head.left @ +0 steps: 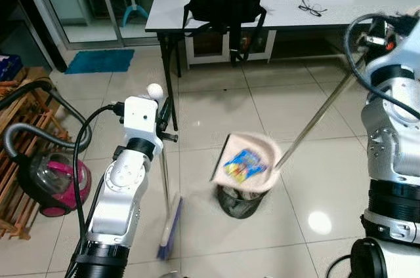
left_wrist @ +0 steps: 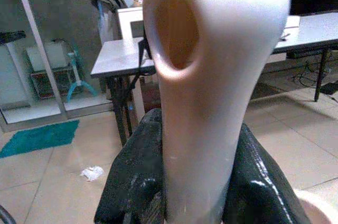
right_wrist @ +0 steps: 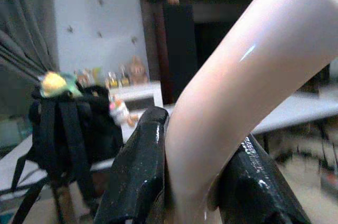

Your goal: Sweep floor

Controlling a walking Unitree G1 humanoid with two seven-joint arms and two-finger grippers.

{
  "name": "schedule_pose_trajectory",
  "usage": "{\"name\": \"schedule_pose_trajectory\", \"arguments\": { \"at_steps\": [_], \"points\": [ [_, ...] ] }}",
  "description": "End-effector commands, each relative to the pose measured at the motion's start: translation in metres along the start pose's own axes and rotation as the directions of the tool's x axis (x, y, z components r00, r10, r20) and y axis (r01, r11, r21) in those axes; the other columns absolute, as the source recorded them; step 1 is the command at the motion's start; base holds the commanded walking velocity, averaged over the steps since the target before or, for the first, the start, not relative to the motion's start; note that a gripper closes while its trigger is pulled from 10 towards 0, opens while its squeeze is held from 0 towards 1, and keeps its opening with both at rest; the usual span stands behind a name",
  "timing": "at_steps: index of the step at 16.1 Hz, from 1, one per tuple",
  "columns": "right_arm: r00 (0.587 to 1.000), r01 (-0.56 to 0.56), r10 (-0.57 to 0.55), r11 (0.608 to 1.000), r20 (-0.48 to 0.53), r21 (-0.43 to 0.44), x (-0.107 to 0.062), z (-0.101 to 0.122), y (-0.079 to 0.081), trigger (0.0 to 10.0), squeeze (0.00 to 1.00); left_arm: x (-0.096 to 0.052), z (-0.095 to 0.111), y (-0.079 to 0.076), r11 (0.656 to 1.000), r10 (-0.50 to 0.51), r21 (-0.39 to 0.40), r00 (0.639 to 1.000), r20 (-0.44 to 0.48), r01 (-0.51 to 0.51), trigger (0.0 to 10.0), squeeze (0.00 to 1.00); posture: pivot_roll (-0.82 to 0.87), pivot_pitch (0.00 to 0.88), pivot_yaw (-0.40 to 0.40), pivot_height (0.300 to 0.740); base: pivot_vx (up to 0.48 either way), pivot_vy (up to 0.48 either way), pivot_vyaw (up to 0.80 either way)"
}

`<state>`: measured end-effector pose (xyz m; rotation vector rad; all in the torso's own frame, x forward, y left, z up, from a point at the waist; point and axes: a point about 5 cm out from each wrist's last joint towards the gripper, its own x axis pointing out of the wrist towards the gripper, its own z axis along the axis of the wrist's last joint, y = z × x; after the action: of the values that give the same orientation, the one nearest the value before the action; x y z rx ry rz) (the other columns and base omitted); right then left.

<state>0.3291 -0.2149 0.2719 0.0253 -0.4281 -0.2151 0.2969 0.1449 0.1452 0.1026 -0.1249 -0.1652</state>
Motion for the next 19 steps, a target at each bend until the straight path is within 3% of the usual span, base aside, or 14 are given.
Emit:
{"name": "schedule_pose_trajectory", "arguments": {
  "at_steps": [1,5,9,13,15,19],
  "points": [
    [0.99,-0.064,0.066,0.998,0.127,-0.02,0.002,0.018,0.013,10.0,0.0,0.001,0.007,-0.002,1.0,-0.012,0.011,1.0,0.026,0.011,10.0,0.0,-0.03,0.033,0.037,0.74,0.0,0.0,0.0],
    [0.956,-0.197,0.214,0.975,0.202,-0.104,-0.009,0.016,0.039,10.0,0.0,0.001,0.007,-0.003,1.0,-0.013,0.013,0.999,0.029,0.012,10.0,0.0,-0.03,0.03,0.033,0.74,0.0,0.0,0.0],
    [0.887,-0.347,0.4,0.907,0.231,-0.239,-0.024,0.015,0.065,10.0,0.0,0.001,0.007,-0.003,1.0,-0.018,0.014,0.999,0.03,0.017,10.0,0.0,-0.02,0.026,0.031,0.74,0.0,0.0,0.0],
    [0.783,-0.495,0.597,0.769,0.177,-0.404,-0.052,0.002,0.089,10.0,0.0,0.001,0.007,-0.004,0.999,-0.029,0.016,0.999,0.029,0.029,10.0,0.0,-0.03,0.029,0.033,0.74,0.0,0.0,0.0],
    [0.751,-0.538,0.64,0.737,0.165,-0.409,-0.062,-0.001,0.097,10.0,0.0,0.001,0.007,-0.005,0.999,-0.031,0.014,0.999,0.029,0.031,10.0,0.0,-0.03,0.03,0.032,0.74,0.0,0.0,0.0],
    [0.65,-0.642,0.753,0.613,0.097,-0.46,-0.084,-0.009,0.113,10.0,0.0,-0.001,0.005,-0.006,0.999,-0.038,0.012,0.999,0.024,0.037,10.0,0.0,-0.03,0.038,0.029,0.74,0.0,0.0,0.0]
  ]
}}
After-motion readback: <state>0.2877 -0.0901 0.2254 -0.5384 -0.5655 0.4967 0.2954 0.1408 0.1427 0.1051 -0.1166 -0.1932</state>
